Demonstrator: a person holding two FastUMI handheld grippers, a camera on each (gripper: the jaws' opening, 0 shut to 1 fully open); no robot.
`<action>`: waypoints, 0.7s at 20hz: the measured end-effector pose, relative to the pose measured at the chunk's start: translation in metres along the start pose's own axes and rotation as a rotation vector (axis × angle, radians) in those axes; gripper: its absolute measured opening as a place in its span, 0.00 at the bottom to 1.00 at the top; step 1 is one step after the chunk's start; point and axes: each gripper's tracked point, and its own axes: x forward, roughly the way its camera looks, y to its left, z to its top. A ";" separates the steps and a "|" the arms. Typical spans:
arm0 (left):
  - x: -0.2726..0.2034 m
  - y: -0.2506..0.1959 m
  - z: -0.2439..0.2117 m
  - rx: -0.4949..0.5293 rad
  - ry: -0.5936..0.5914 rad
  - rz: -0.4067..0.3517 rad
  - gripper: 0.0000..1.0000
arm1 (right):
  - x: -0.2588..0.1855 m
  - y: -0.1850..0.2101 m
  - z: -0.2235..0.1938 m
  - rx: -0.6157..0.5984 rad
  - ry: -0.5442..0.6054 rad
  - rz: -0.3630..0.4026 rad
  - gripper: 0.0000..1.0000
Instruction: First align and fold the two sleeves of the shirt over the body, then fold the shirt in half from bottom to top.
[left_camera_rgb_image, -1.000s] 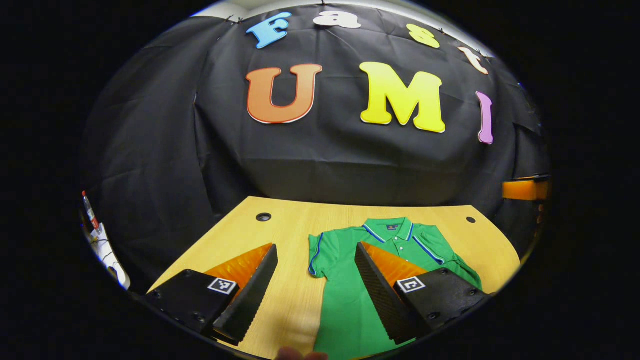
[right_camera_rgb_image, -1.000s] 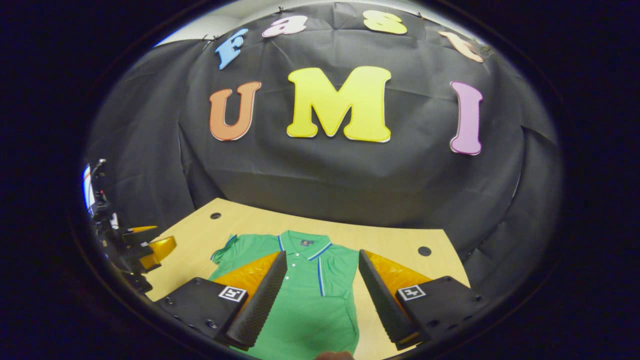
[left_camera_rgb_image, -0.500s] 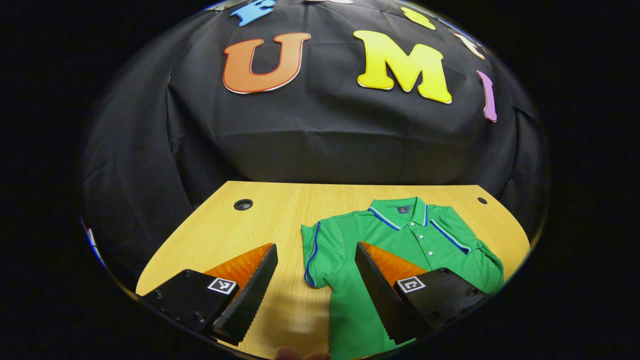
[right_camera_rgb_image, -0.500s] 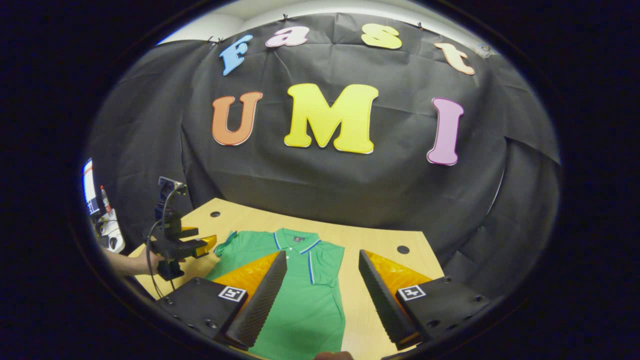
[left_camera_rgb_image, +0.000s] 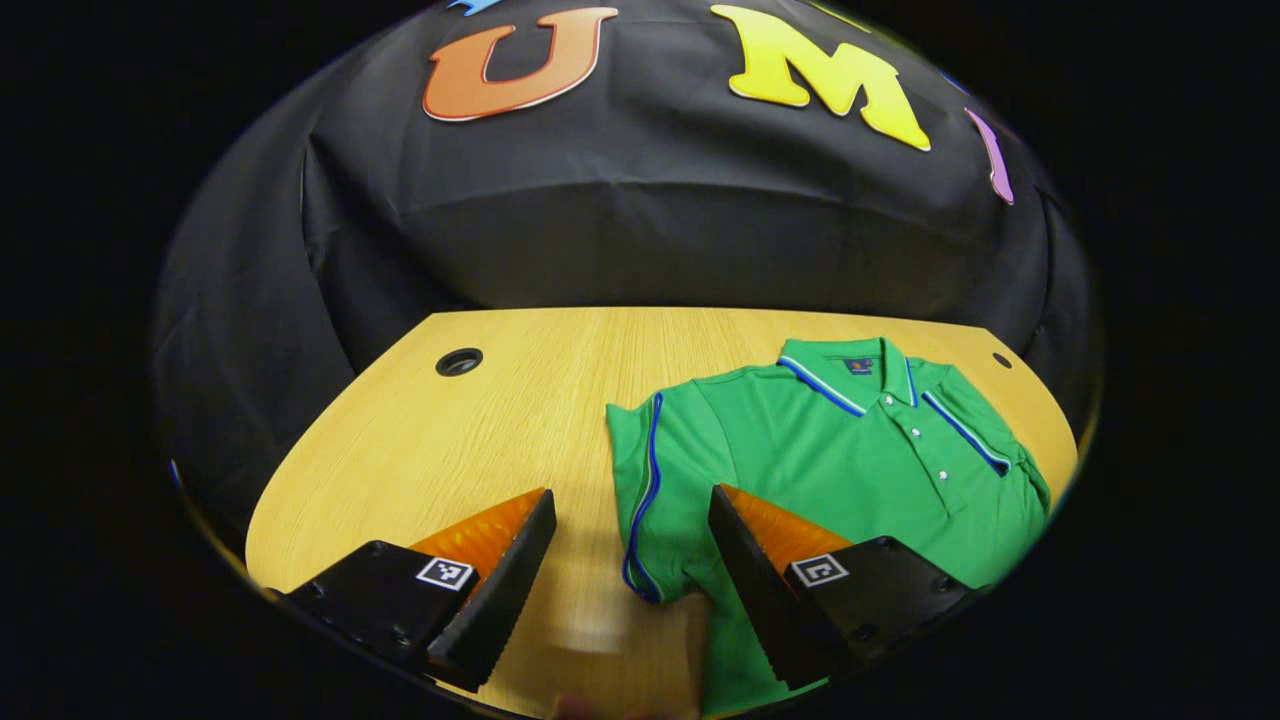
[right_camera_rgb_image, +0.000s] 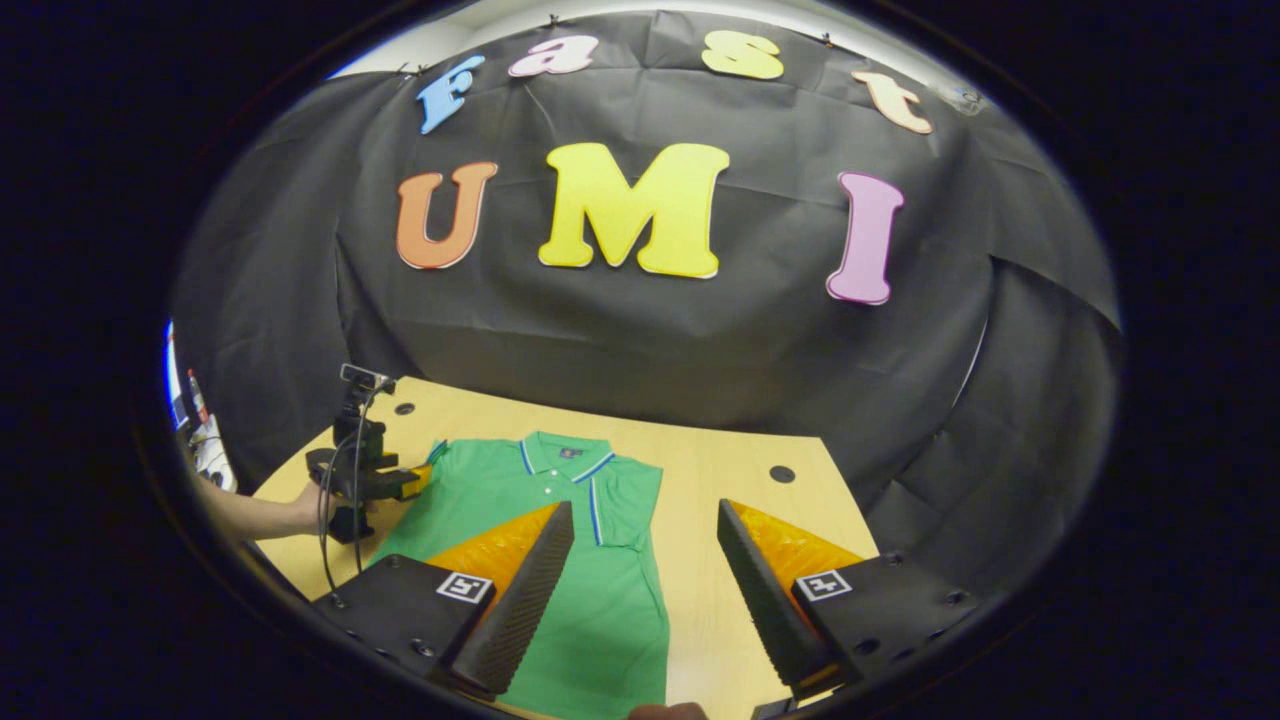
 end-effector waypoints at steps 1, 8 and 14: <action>0.004 0.001 -0.001 0.001 0.009 -0.006 0.98 | 0.000 -0.002 -0.002 0.004 0.006 -0.005 0.94; 0.020 0.004 -0.006 0.040 0.080 -0.029 0.51 | 0.011 0.001 -0.013 0.043 0.041 0.001 0.92; 0.014 -0.007 0.012 0.082 0.067 -0.077 0.10 | 0.010 0.004 -0.024 0.063 0.047 0.014 0.94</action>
